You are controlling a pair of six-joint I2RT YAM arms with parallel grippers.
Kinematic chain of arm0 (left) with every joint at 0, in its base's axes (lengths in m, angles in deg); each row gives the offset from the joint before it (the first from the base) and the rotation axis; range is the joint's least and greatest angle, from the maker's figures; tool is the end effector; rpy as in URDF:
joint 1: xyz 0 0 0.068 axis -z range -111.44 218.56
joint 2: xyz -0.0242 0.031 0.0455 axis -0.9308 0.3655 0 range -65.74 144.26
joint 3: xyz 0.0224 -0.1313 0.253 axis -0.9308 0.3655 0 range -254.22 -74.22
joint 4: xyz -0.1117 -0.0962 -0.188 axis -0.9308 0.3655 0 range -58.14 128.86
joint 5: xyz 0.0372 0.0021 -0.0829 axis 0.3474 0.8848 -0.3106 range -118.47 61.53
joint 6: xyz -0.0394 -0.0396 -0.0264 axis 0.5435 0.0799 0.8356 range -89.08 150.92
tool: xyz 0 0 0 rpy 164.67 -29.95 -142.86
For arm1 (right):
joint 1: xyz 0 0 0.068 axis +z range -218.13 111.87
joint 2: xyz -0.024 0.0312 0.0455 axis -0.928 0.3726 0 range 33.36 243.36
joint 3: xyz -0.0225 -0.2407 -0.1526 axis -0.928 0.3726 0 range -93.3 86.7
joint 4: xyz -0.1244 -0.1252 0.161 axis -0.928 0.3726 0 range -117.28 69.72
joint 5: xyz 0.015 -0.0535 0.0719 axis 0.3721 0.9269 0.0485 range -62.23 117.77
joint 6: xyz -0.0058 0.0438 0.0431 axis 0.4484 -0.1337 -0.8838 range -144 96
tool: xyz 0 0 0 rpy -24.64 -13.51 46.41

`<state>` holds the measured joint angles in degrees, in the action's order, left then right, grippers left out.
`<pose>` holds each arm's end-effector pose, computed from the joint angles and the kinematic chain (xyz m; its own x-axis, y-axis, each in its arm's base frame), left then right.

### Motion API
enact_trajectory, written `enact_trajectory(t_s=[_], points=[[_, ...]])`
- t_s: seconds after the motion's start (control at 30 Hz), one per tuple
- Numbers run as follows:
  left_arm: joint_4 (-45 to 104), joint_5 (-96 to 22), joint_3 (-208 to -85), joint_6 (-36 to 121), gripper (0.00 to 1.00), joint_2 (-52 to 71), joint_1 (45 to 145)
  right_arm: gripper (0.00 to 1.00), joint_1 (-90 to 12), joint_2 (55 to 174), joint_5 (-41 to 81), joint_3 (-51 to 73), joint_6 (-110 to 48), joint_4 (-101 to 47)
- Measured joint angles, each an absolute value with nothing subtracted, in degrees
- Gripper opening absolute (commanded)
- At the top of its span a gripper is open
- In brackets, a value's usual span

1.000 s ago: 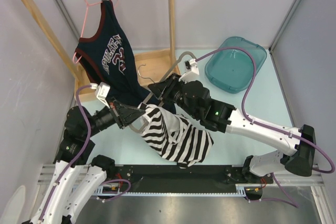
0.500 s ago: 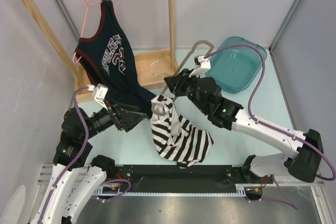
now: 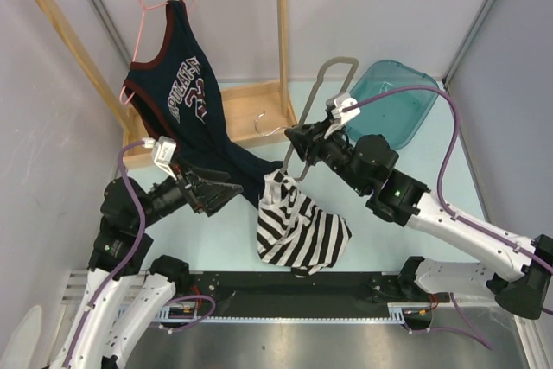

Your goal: Remove the tank top from the hanger

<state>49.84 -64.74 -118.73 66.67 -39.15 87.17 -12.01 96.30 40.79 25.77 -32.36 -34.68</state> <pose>0.0622 -0.0501 0.3627 -0.4786 -0.3359 -0.8112 0.6633 0.4670 -0.5847 0.1398 0.1895 0.4240 -0.0477 0.1833 -0.9819 -0.6841 0.7103 0.1658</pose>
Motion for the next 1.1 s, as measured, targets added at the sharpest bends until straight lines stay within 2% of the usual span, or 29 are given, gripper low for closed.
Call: enact_trajectory(t_s=[0.27, 0.43, 0.8, 0.9, 1.0, 1.03, 1.1], points=[[46.3, -67.1, -118.3, 68.5, 0.84, -39.1, 87.2, 0.0, -13.5, 96.5, 38.8, 22.9, -29.2, -30.5], [44.0, -67.2, -117.1, 69.6, 0.84, -39.1, 88.9, 0.0, -13.6, 94.9, 41.3, 22.6, -36.8, -28.8], [39.7, -53.3, -116.4, 67.7, 0.84, -32.7, 114.1, 0.0, -13.9, 87.4, 40.0, 27.0, -65.7, -28.5], [39.6, -49.6, -116.4, 67.3, 0.77, -31.1, 117.8, 0.0, -13.9, 86.2, 39.1, 29.3, -70.8, -28.6], [38.9, -46.6, -116.4, 67.0, 0.59, -29.7, 120.9, 0.0, -13.9, 84.7, 38.2, 32.8, -75.4, -29.9], [38.6, -45.5, -116.4, 66.9, 0.46, -29.2, 121.7, 0.0, -13.9, 84.3, 37.8, 33.7, -76.8, -30.2], [38.6, -43.5, -116.4, 66.8, 0.35, -28.6, 122.9, 0.0, -13.9, 84.2, 37.3, 34.8, -79.1, -30.6]])
